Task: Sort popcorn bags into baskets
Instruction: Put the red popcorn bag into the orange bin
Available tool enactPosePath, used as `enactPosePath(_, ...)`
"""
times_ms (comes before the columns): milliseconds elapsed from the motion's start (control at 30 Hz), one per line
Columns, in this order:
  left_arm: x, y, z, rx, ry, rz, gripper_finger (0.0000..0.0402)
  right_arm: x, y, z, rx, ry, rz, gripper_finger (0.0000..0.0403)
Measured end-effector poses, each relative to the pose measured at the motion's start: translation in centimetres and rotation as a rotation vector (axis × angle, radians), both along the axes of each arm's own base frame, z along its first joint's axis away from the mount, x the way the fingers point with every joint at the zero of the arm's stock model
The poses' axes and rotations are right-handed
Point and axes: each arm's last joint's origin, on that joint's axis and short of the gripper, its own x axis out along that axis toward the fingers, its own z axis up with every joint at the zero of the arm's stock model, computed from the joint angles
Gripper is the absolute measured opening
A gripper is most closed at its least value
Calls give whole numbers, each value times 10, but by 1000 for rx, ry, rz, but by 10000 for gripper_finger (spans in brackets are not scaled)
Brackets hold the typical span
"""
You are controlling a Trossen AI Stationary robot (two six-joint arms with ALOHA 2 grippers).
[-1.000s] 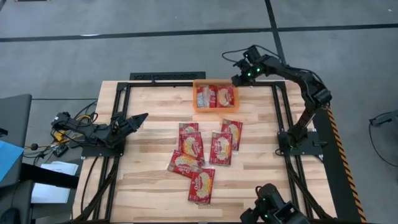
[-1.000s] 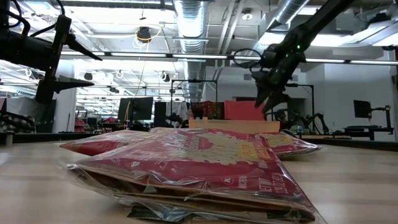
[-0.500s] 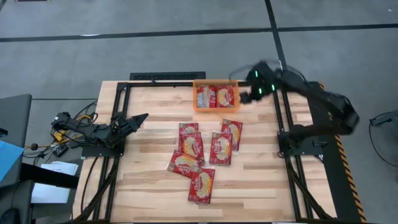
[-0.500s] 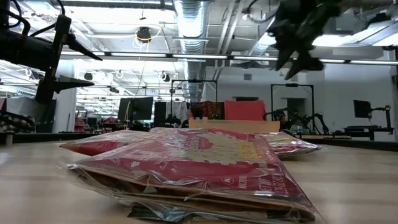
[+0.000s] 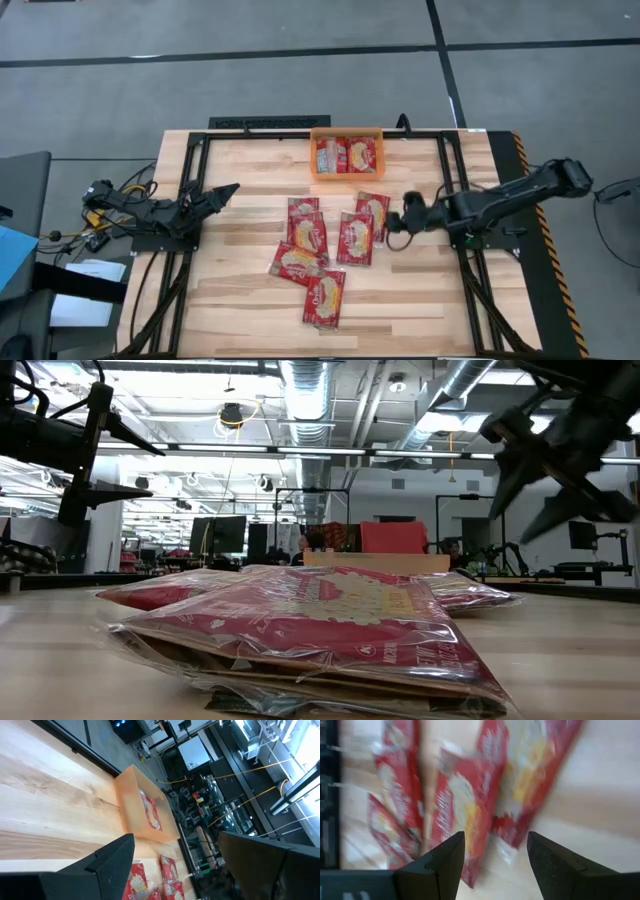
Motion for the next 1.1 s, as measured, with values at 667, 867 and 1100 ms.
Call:
enactPosePath(667, 1, -1, 1, 5, -4, -51, 279, 64, 41, -72, 87, -80, -10, 233)
enactPosePath(867, 1, -1, 1, 5, -4, -51, 279, 74, 38, -84, 71, -107, -7, 192)
enactPosePath(1100, 1, -1, 1, 6, -4, -51, 279, 76, 34, -84, 51, -107, 13, 32)
